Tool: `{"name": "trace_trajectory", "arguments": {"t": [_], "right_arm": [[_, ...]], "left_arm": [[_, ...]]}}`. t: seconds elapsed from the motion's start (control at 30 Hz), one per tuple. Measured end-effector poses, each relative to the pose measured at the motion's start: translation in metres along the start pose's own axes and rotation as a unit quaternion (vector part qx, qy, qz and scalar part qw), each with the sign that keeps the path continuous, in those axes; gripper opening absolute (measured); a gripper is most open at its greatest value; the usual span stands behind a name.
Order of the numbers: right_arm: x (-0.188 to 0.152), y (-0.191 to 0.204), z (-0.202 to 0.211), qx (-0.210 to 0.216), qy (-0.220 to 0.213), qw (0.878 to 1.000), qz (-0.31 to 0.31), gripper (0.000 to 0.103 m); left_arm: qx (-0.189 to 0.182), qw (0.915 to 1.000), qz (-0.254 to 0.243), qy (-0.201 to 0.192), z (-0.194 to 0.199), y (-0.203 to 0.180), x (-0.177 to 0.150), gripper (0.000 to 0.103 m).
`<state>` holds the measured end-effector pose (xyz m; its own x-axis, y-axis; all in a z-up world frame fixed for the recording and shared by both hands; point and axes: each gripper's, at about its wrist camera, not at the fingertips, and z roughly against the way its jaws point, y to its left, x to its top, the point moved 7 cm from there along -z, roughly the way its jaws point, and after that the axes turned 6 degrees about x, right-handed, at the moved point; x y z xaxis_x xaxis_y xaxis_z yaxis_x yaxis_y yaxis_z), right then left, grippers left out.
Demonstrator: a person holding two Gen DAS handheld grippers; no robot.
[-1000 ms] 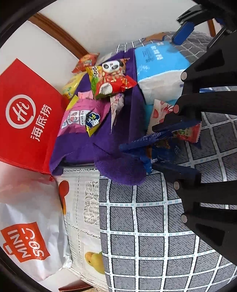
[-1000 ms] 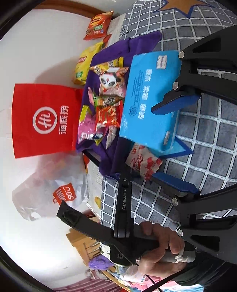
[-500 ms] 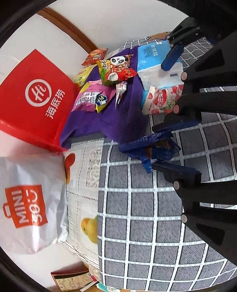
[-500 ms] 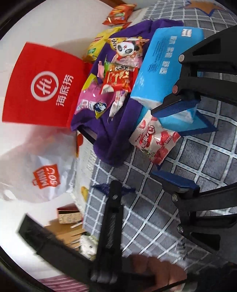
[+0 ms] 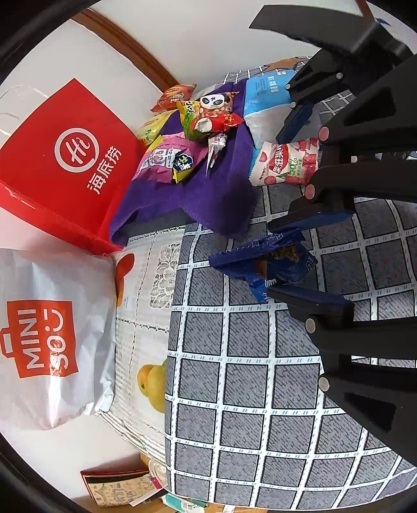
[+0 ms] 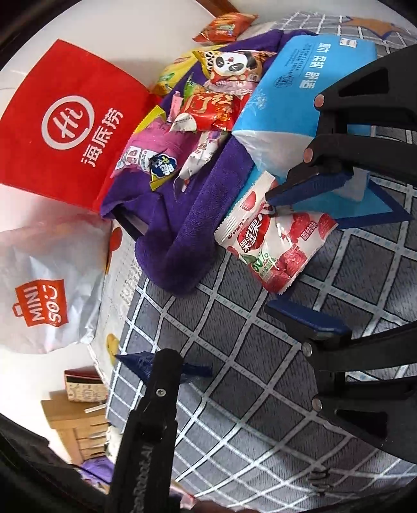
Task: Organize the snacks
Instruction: 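Grasp the blue chocolate bag with left tool while right tool grasps pink-white fruit candy bag, then lift both held bags and carry them toward the purple towel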
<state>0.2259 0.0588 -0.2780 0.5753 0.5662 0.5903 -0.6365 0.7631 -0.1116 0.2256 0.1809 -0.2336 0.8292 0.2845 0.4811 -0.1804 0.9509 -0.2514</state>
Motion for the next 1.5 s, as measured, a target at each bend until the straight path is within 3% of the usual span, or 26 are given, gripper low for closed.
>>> {"name": "trace_trajectory", "arguments": {"t": [0.17, 0.23, 0.37, 0.57, 0.87, 1.07, 1.3, 1.5], "right_arm": [[0.002, 0.001, -0.006, -0.021, -0.003, 1.000, 0.014, 0.067], [0.001, 0.000, -0.006, -0.022, -0.002, 1.000, 0.015, 0.060], [-0.002, -0.004, -0.001, -0.037, 0.000, 0.999, 0.020, 0.033], [-0.014, 0.003, 0.019, 0.003, -0.007, 1.000, 0.018, 0.017], [-0.046, -0.007, 0.070, 0.047, -0.032, 0.998, -0.020, 0.016], [-0.059, -0.018, 0.091, 0.050, -0.044, 0.997, -0.047, 0.016], [-0.118, -0.072, 0.099, -0.036, -0.002, 0.995, -0.098, 0.017], [-0.146, -0.103, 0.099, -0.036, 0.012, 0.989, -0.142, 0.018]], "left_arm": [[-0.002, 1.0000, 0.001, 0.000, 0.002, -0.001, -0.002, 0.032], [0.000, 1.0000, 0.001, 0.000, 0.004, 0.001, -0.003, 0.032], [0.002, 1.0000, 0.002, -0.002, 0.007, 0.001, -0.006, 0.032], [0.001, 1.0000, -0.002, -0.003, 0.012, -0.005, -0.012, 0.032], [-0.007, 0.9998, -0.015, -0.006, 0.021, -0.026, -0.025, 0.032], [-0.019, 0.9997, -0.017, -0.005, 0.026, -0.042, -0.032, 0.031], [-0.022, 0.9981, -0.057, 0.010, 0.024, -0.074, -0.052, 0.031], [-0.030, 0.9963, -0.074, 0.032, 0.007, -0.099, -0.066, 0.031]]}}
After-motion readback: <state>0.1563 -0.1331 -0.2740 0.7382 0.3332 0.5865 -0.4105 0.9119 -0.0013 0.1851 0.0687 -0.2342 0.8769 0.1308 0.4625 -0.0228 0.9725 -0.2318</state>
